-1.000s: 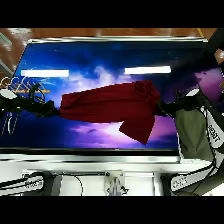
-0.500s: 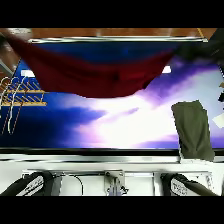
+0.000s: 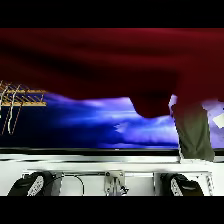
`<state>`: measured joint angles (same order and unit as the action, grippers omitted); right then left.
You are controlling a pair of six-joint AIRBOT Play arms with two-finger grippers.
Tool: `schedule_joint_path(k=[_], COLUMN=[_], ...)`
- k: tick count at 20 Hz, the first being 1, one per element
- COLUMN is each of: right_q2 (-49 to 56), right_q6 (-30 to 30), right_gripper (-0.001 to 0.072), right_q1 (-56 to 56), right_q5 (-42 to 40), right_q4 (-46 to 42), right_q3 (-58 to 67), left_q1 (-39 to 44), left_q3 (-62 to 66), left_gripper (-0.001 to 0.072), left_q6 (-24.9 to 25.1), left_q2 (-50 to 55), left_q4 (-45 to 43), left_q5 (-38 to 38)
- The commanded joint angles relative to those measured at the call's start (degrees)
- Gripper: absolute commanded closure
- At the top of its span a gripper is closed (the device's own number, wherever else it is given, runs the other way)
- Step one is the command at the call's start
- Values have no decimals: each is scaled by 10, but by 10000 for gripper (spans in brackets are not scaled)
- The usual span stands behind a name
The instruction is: Fold the shirts.
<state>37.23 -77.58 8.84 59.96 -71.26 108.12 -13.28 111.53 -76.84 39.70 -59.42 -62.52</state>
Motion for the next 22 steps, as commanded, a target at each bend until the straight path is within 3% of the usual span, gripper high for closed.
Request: schedule_joint_path(k=[1, 4, 8, 10, 12, 15, 20, 22], right_q2=[-30, 9, 118, 177, 237, 360, 511, 546], right_q6=[-24, -23, -40, -71, -78, -97, -199, -203], right_gripper=[640, 640, 640, 640, 640, 640, 640, 640], right_q1=[0, 0, 0, -1, -20, -82, -134, -144], right_q5=[86, 178, 380, 398, 336, 167, -163, -251], right_q4=[-73, -56, -72, -69, -79, -104, -104, -101], right_q3=[4, 4, -15, -76, -157, -213, -213, -213], left_q1=[0, 0, 0, 0, 0, 4, 25, 36], left_q3=[3, -35, -180, -299, -407, -466, -379, -330], left_gripper=[680, 680, 680, 680, 680, 680, 679, 679], left_q6=[-28, -40, -56, -73, -75, -72, -57, -57], left_q2=[-24, -22, -22, -15, 17, 135, 391, 464], left_q4=[-71, -71, -95, -109, -108, -105, -62, -31], left_q5=[-122, -168, -231, -229, -194, -91, 63, 118])
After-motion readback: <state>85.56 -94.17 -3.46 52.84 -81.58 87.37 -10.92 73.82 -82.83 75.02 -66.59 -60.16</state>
